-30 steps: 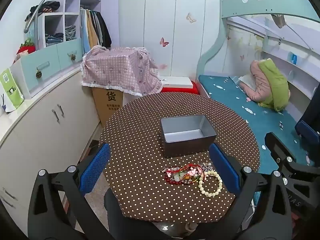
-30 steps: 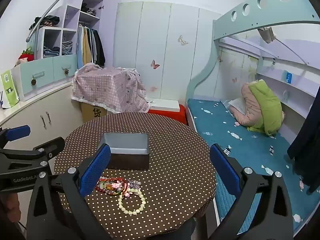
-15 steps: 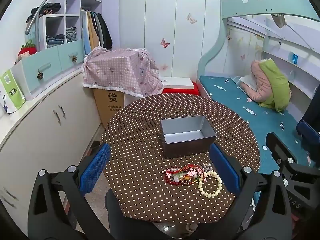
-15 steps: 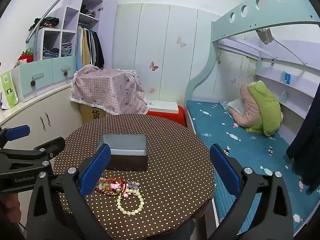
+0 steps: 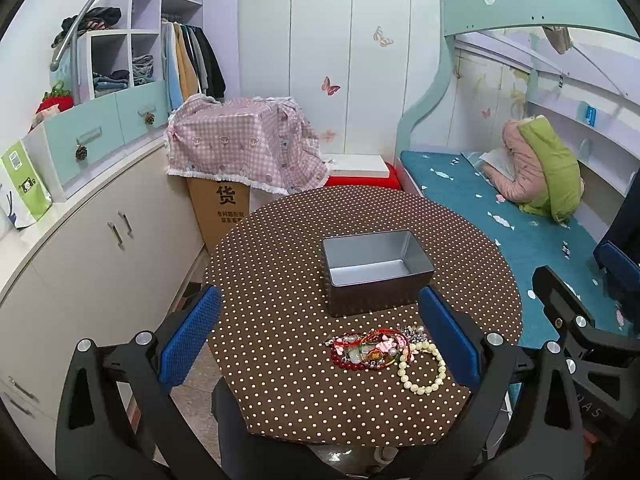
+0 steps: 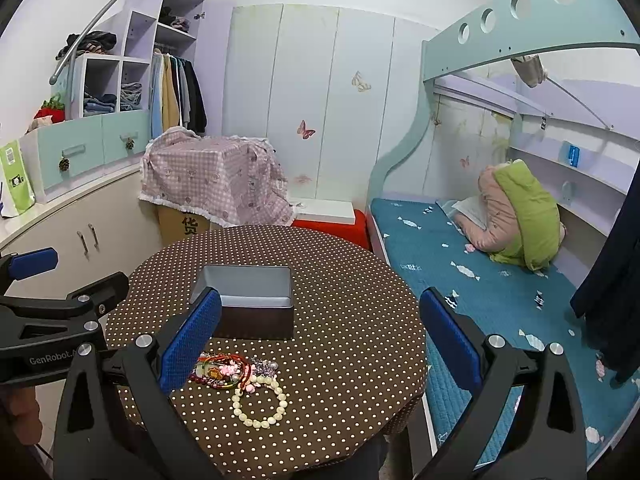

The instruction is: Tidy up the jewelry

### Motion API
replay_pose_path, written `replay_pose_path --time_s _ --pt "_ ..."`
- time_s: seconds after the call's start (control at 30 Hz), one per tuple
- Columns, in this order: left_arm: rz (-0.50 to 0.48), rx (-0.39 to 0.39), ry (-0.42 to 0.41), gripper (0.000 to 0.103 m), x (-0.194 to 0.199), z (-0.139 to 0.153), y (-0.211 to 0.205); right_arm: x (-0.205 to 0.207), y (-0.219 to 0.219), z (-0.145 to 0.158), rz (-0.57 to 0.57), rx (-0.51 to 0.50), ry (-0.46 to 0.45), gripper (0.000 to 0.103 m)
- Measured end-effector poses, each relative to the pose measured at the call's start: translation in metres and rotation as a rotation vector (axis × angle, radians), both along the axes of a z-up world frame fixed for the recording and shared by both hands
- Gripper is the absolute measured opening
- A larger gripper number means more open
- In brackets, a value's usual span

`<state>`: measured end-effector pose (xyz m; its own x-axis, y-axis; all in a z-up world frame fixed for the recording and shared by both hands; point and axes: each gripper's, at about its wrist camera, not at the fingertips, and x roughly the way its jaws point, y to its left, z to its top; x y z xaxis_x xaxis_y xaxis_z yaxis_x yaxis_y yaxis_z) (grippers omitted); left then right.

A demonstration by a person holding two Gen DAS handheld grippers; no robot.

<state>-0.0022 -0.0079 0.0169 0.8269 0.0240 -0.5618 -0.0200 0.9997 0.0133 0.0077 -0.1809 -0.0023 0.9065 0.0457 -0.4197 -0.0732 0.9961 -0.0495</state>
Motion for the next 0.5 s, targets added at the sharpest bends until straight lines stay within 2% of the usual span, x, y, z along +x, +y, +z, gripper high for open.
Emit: replay_pose_path --time_s 0.5 --pt "0.000 0.002 -0.004 0.098 -0.0012 -0.0001 -0.0002 0.0003 0.0012 -0.0044 -0.003 -0.002 0.000 0.096"
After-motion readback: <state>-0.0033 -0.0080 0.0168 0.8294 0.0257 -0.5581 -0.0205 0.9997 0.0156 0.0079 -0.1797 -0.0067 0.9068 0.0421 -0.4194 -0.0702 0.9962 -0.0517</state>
